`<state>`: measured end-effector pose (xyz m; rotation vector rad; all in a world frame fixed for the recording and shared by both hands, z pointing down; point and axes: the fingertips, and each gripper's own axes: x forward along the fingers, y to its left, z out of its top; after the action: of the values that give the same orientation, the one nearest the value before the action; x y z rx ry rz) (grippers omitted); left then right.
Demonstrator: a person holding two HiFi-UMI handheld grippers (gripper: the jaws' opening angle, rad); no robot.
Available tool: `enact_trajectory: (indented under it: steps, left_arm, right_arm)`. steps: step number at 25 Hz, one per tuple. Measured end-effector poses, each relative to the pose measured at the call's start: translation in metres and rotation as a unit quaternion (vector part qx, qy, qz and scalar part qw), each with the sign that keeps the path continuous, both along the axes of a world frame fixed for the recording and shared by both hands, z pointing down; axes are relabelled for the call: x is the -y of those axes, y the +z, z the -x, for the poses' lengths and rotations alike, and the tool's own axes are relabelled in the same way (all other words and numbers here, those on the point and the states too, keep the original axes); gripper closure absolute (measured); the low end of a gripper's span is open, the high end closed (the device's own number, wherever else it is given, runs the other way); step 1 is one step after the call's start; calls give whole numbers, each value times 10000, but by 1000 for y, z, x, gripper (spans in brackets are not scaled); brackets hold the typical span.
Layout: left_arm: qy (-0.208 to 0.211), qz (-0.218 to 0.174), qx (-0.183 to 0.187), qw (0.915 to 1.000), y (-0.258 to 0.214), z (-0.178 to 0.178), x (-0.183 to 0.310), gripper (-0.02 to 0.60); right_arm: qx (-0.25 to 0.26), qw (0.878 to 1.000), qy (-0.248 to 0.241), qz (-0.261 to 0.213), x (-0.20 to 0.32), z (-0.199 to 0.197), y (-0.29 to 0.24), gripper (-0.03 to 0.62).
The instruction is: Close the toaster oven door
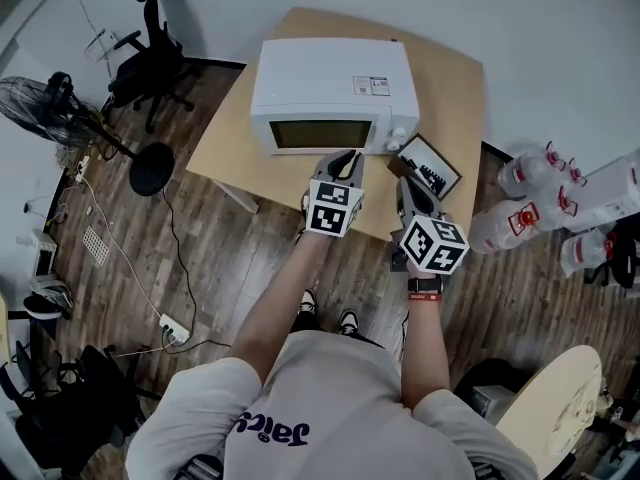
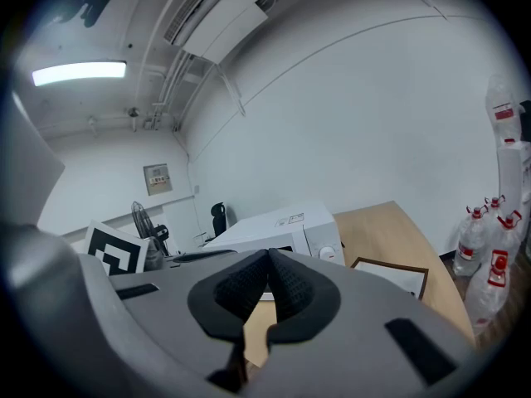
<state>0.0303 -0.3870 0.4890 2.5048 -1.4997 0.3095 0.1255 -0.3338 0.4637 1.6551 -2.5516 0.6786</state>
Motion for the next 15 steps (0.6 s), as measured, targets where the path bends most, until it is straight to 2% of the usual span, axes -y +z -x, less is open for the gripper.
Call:
enact_trajectory:
  steps: [7, 15]
  left_arm:
    - [-319, -191, -194, 9991, -27, 34, -65, 529]
    - [-668, -533, -42, 9963, -54, 60, -116, 549]
  right_arm:
    - [-148, 9991, -265, -294, -30, 11, -13, 579]
    - [-275, 9970, -490, -527, -52, 17, -22, 579]
